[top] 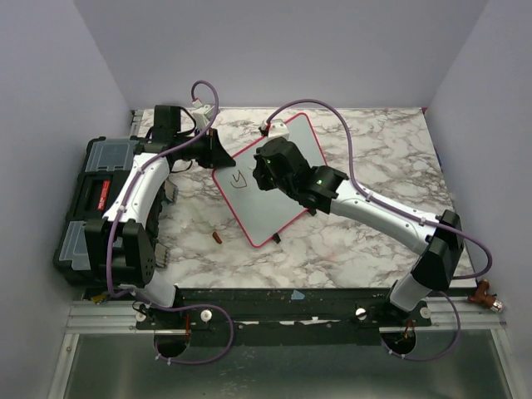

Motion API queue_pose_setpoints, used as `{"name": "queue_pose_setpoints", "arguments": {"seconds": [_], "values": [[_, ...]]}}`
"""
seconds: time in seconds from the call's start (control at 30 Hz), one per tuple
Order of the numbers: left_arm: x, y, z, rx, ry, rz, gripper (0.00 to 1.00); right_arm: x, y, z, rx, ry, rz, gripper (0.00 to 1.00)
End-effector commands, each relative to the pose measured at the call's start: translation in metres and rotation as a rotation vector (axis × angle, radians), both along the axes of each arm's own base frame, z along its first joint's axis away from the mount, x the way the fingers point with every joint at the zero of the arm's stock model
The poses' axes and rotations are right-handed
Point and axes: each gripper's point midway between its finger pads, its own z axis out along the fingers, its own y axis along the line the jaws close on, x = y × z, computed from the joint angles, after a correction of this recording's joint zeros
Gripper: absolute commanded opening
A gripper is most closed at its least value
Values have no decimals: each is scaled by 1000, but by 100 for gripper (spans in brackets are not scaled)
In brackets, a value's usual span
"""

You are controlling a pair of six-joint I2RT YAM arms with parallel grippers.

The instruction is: Write a sentence on the whiteboard

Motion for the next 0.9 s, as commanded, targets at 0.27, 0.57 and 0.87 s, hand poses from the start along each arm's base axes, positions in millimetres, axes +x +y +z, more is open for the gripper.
{"name": "queue_pose_setpoints", "arguments": {"seconds": [0.27, 0.57, 0.87], "values": [[-12, 4, 16, 38, -107, 11, 0, 4, 13, 1, -12, 0, 27, 1], [-15, 4, 15, 32, -127, 9, 0, 1, 20, -10, -16, 30, 59, 1], [-12, 4, 14, 36, -127, 12, 0, -12, 19, -29, -24, 83, 103, 1]]}}
